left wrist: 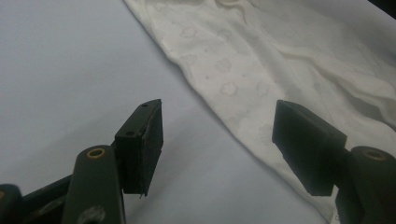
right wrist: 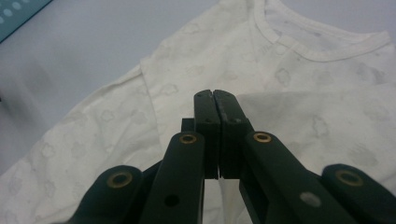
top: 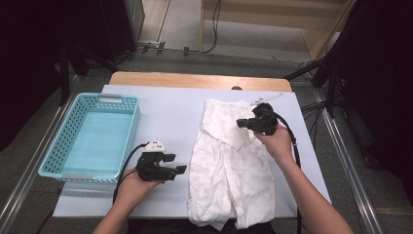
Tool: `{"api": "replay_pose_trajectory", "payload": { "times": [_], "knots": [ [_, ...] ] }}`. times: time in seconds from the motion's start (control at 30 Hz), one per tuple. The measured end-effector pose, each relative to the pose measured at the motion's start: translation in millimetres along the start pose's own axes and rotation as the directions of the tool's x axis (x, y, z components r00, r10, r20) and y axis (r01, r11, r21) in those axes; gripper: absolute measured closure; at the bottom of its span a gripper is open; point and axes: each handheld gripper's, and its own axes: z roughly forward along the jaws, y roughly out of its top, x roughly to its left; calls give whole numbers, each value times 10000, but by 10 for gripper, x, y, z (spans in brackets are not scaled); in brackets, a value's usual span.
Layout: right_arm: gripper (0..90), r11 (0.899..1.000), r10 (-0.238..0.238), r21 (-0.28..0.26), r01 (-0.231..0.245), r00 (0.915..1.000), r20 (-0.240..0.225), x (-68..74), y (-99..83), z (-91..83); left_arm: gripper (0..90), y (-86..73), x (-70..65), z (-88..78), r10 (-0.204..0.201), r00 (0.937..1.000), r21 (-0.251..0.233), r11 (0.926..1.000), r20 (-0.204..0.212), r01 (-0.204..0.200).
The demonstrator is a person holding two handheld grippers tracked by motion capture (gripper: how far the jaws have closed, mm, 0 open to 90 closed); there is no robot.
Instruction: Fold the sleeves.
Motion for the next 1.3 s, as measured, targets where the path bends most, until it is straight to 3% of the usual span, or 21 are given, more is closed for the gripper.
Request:
{"api": "replay_pose_trajectory", "payload": {
  "times": [0.4, 0.6, 0.73, 0.93, 1.13, 1.3],
  "knots": [
    [866, 9996, -264, 103, 267, 9992, -310, 206, 83, 129, 339, -5, 12, 6, 6, 10000, -11, 10000, 2, -6],
    [861, 9995, -307, -95, 301, 9965, -778, 316, 120, 150, 340, 2, 26, 17, -38, 10000, -70, 10000, 44, 39],
    [713, 9989, -459, -107, 450, 9923, -1146, 365, 109, 186, 339, 34, 38, 40, -13, 9999, -106, 9999, 117, 14],
    [540, 9953, -914, -394, 882, 9919, -885, 285, 26, 164, 340, 88, 43, 78, 99, 9997, -146, 9998, 240, -96],
    [392, 9961, -687, -597, 646, 9953, -686, 192, -101, 83, 339, 168, 44, 120, 88, 9995, -228, 9997, 310, -81],
    [341, 9968, -343, -747, 288, 9967, -740, 119, -197, 16, 340, 230, 30, 173, 210, 9992, -170, 9996, 349, -205]
  ]
}}
